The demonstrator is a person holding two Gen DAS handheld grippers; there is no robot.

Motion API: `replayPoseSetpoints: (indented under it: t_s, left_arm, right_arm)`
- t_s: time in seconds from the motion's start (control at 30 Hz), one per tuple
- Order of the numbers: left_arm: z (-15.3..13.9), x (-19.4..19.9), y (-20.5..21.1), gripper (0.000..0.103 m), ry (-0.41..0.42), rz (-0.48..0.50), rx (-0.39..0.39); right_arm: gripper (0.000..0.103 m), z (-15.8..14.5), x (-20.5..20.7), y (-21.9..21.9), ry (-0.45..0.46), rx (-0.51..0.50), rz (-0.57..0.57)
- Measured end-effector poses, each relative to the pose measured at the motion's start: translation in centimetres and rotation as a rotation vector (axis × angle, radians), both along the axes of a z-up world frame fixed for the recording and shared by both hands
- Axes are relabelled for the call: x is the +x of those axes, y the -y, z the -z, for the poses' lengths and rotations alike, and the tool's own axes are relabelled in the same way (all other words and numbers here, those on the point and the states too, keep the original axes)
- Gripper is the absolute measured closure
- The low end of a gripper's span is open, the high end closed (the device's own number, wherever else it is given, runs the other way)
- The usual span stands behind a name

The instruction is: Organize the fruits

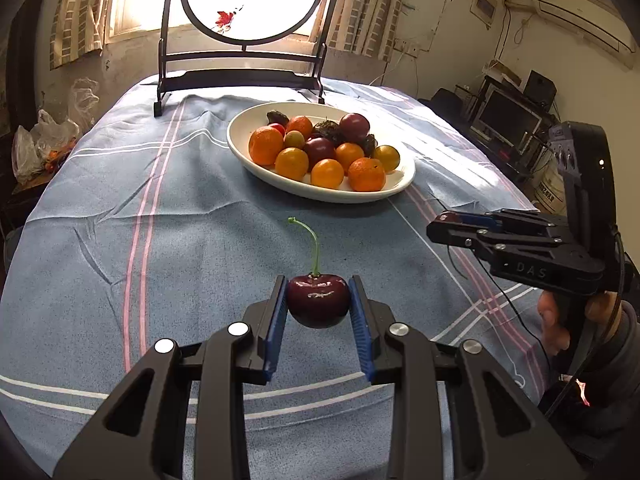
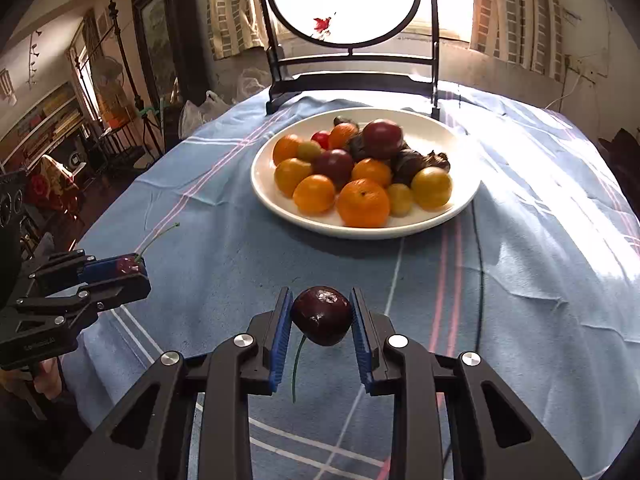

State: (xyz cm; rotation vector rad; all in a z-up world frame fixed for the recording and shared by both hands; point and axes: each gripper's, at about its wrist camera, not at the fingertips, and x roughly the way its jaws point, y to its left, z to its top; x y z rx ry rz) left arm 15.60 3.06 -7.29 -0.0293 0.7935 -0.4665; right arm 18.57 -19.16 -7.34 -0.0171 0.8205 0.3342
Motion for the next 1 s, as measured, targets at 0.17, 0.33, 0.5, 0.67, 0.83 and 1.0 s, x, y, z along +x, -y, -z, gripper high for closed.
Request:
replayPoseSetpoints:
  t_s: [0.17, 0.33, 0.5, 0.67, 0.83, 1.0]
  left_arm:
    - [-1.8, 2.7, 2.3, 0.074, 0.026, 0.033, -0.001]
    - [-2.8, 8.4, 5.0, 0.073, 0.015, 0.043, -0.034]
    - [-1.4, 14.0, 7.6, 0.073, -0.009, 0.009, 0.018]
    - [-1.1, 15.2, 7.1, 0.027, -0.011, -0.061, 0.02]
    - [-1.4, 12.4, 5.6, 0.01, 0.014, -0.098, 0.061]
    - [-0.9, 7.5, 3.7, 0.005, -0.01, -0.121, 0.079]
  right_arm:
    - [0.074, -2.6, 2.9, 3.4, 0.022, 0.047, 0.062]
    - [0.074, -3.7, 8.5, 4.7, 0.007, 0.079, 0.104]
    - [0.074, -2.1, 13.7, 3.9, -0.026, 0.063, 0.133]
    - [0.06, -2.1, 13.7, 3.7, 0.006, 0.044, 0.144]
    - [0.053, -3.1, 10.6, 4.4, 0.035, 0.06, 0.151]
    - [0.025, -3.0, 5.0, 4.6, 0.031, 0.044, 0.136]
